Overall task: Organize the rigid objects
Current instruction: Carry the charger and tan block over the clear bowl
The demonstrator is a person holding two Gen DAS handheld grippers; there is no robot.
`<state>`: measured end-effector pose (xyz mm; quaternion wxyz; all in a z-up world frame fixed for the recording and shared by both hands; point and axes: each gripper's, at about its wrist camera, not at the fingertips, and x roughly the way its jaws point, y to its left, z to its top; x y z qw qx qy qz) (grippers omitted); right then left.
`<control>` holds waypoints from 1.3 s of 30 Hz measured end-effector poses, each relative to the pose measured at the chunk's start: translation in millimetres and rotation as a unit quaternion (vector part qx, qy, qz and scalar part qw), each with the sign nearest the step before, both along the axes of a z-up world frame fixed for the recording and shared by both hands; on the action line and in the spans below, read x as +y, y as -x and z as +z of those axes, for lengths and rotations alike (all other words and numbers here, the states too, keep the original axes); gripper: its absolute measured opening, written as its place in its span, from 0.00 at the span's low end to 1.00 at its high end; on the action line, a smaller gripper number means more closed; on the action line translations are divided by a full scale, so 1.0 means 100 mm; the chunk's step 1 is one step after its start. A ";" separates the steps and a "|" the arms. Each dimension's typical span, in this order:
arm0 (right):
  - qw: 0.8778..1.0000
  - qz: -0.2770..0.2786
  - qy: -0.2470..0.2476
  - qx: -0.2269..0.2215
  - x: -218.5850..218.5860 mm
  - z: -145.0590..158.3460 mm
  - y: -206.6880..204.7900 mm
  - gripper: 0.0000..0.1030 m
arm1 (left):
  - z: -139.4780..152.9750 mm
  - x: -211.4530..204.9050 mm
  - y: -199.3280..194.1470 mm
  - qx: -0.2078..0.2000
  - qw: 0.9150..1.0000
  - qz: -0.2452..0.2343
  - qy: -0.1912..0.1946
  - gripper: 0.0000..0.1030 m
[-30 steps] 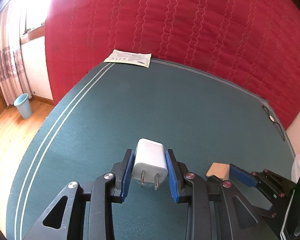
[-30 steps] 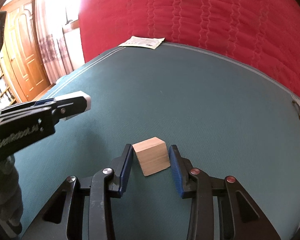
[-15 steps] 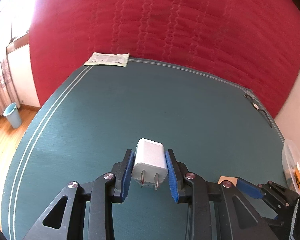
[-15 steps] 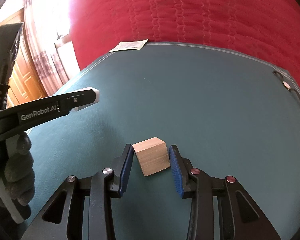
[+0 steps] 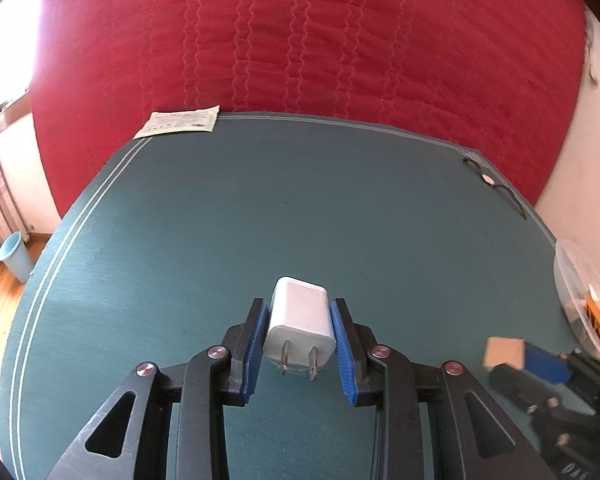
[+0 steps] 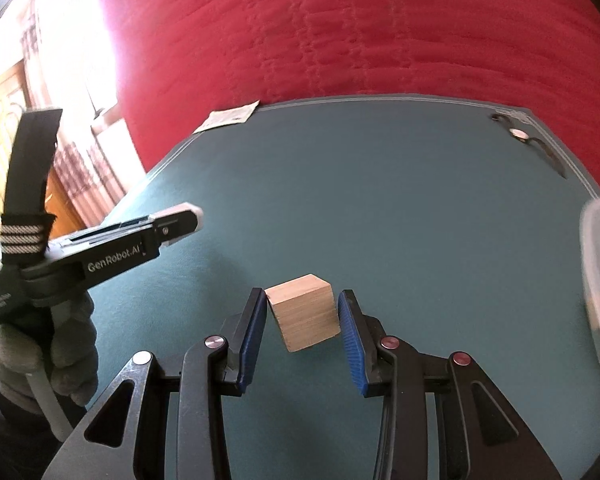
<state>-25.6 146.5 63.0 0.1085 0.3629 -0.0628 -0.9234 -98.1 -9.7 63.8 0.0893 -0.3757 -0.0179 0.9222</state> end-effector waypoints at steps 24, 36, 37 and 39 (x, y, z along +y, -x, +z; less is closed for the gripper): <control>0.976 -0.211 0.031 0.047 1.48 0.32 -0.65 0.37 | -0.03 0.38 -0.19 0.005 0.999 -0.034 0.031 0.33; 0.964 -0.264 0.022 0.041 1.99 0.24 -0.70 0.37 | -0.01 0.57 -0.33 0.001 0.999 -0.048 0.024 0.33; 0.964 -0.264 0.022 0.039 2.01 0.23 -0.71 0.37 | -0.01 0.59 -0.33 0.000 0.999 -0.048 0.023 0.33; 0.964 -0.261 0.024 0.034 2.02 0.19 -0.69 0.37 | -0.01 0.60 -0.35 -0.001 0.999 -0.049 0.022 0.33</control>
